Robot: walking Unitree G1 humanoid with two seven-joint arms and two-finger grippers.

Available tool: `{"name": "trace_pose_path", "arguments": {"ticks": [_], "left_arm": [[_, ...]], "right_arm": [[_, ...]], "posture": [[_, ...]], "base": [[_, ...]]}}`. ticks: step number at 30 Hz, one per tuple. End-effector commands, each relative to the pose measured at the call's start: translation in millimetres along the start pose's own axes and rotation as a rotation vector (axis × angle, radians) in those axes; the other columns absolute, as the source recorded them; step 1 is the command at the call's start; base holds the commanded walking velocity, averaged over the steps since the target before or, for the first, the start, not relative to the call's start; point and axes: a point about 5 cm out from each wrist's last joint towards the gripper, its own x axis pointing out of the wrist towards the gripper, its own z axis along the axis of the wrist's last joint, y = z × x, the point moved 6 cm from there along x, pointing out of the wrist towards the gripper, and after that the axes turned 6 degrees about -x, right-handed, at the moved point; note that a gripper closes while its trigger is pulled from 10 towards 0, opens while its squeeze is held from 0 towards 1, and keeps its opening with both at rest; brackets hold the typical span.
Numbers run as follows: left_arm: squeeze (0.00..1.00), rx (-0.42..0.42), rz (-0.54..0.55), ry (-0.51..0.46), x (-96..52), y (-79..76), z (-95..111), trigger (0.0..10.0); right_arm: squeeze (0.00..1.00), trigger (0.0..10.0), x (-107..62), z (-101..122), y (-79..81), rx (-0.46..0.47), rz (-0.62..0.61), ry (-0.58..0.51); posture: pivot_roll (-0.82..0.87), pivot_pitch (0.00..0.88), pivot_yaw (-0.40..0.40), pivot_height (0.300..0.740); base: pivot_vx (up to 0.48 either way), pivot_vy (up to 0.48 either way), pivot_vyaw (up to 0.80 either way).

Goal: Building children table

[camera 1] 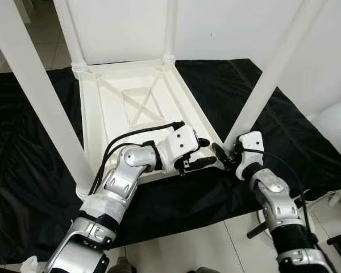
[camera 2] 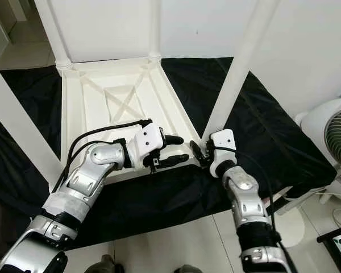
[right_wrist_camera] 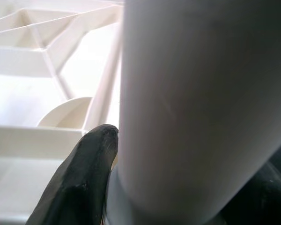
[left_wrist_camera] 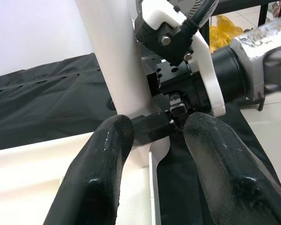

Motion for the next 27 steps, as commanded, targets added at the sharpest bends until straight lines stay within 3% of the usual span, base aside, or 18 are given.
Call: {"name": "trace_pose_path", "arguments": {"ticks": [1, 6, 9, 14, 19, 20, 21, 22, 27], "left_arm": [[0.0, 0.0, 0.069, -0.001, 0.7, 6.8, 0, 10.0], [0.0, -0.003, 0.067, 0.001, 0.4, 5.8, -1, 10.0], [0.0, -0.008, 0.067, 0.001, 0.8, 4.8, -1, 10.0], [0.0, -0.01, 0.068, -0.002, 1.6, 4.6, -1, 10.0], [0.0, -0.011, 0.064, -0.001, 1.6, 3.4, -1, 10.0], [0.0, -0.011, 0.062, -0.001, 1.4, 3.2, -2, 10.0], [0.0, -0.011, 0.062, -0.001, 1.4, 3.2, -2, 10.0], [0.0, -0.01, 0.062, -0.001, 1.4, 3.1, -2, 10.0], [0.0, -0.009, 0.062, -0.001, 1.8, 2.7, -2, 10.0]], "right_arm": [[0.0, 10.0, -3.0, -7, -6.7, 0.061, -0.102, 0.035], [0.0, 10.0, -3.4, -5, -4.6, 0.08, -0.192, 0.044], [0.0, 10.0, -4.1, 2, 13.1, 0.129, -0.348, 0.057], [0.0, 10.0, -3.0, 7, 24.4, 0.165, -0.364, 0.051], [0.0, 10.0, -6.7, 8, 16.1, 0.168, -0.343, 0.04], [0.3, 10.0, -8.6, 8, 12.3, 0.17, -0.345, 0.039], [0.3, 10.0, -8.6, 8, 12.3, 0.17, -0.345, 0.039], [1.0, 10.0, -10.9, 9, 10.2, 0.178, -0.336, 0.031], [1.0, 10.0, -18.9, 11, 7.1, 0.19, -0.279, 0.008]], "posture": [[-0.01, 0.008, -0.019, 0.74], [-0.01, 0.007, -0.02, 0.74], [-0.01, 0.008, -0.025, 0.74], [-0.01, 0.007, -0.025, 0.74], [-0.01, 0.0, -0.025, 0.74], [-0.01, 0.0, -0.025, 0.74], [-0.01, 0.0, -0.025, 0.74], [-0.01, 0.0, -0.028, 0.74], [-0.01, 0.0, -0.032, 0.74]], "base": [[0.0, 0.0, 0.0], [0.0, 0.0, 0.0], [0.0, 0.0, 0.0], [0.0, 0.0, 0.0], [0.0, 0.0, 0.0], [0.0, 0.0, 0.0], [0.0, 0.0, 0.0], [0.0, 0.0, 0.0], [0.0, 0.0, 0.0]]}}
